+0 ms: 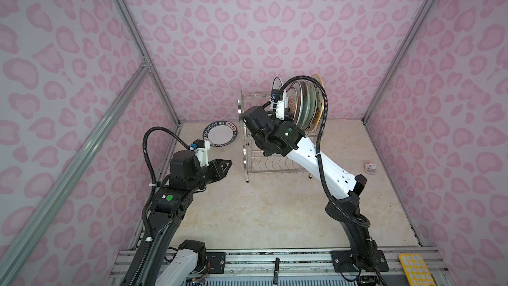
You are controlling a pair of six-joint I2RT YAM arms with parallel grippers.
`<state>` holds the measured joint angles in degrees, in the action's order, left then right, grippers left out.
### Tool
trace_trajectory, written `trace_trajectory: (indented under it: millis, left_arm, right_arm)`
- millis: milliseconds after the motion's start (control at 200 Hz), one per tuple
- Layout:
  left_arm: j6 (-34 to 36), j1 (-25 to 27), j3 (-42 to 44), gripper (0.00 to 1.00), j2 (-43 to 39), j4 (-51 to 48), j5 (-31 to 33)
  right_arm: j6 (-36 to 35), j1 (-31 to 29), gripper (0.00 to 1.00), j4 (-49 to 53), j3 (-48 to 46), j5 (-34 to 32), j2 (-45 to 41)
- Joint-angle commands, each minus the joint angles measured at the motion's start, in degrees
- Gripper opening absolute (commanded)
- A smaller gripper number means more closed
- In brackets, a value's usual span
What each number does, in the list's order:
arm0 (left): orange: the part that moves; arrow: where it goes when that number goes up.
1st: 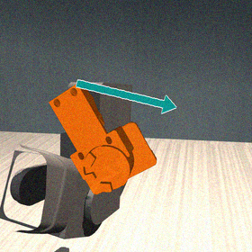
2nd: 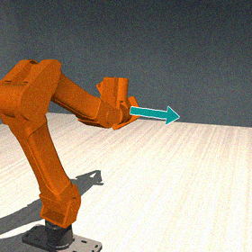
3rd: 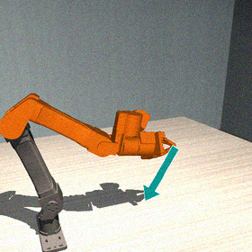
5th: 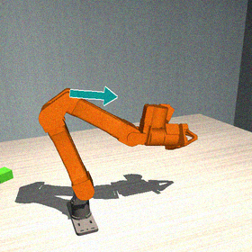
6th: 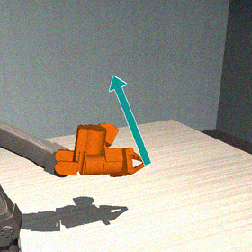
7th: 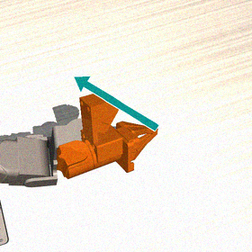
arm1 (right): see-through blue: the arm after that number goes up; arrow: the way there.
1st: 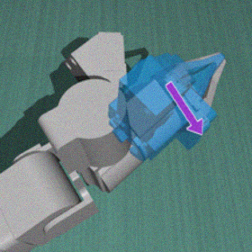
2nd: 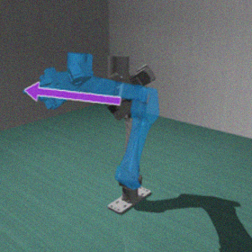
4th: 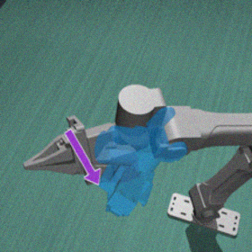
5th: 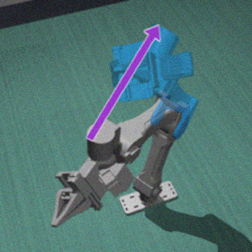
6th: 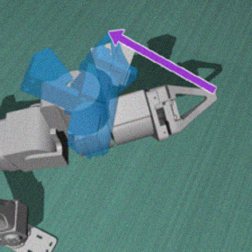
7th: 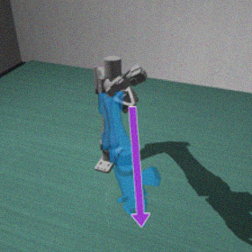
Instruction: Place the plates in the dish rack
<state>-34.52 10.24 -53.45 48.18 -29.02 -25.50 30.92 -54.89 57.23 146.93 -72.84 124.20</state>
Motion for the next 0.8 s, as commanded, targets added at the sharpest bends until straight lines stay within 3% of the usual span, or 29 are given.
trace_trajectory:
  millis: [0,440,795]
  left_arm:
    - [0.2,0.0,0.1,0.34,-0.3,0.4,-0.5]
    - [0.3,0.0,0.0,0.34,-0.6,0.1,-0.5]
    - [0.5,0.0,0.0,0.34,-1.4,-0.6,-0.3]
  right_arm:
    - [0.5,0.0,0.0,-1.0,0.8,-0.4,0.9]
    - [-0.2,-0.2,0.0,-1.6,1.1,1.0,1.7]
    - [-2.3,-1.1,0.1,-3.3,1.1,0.4,1.9]
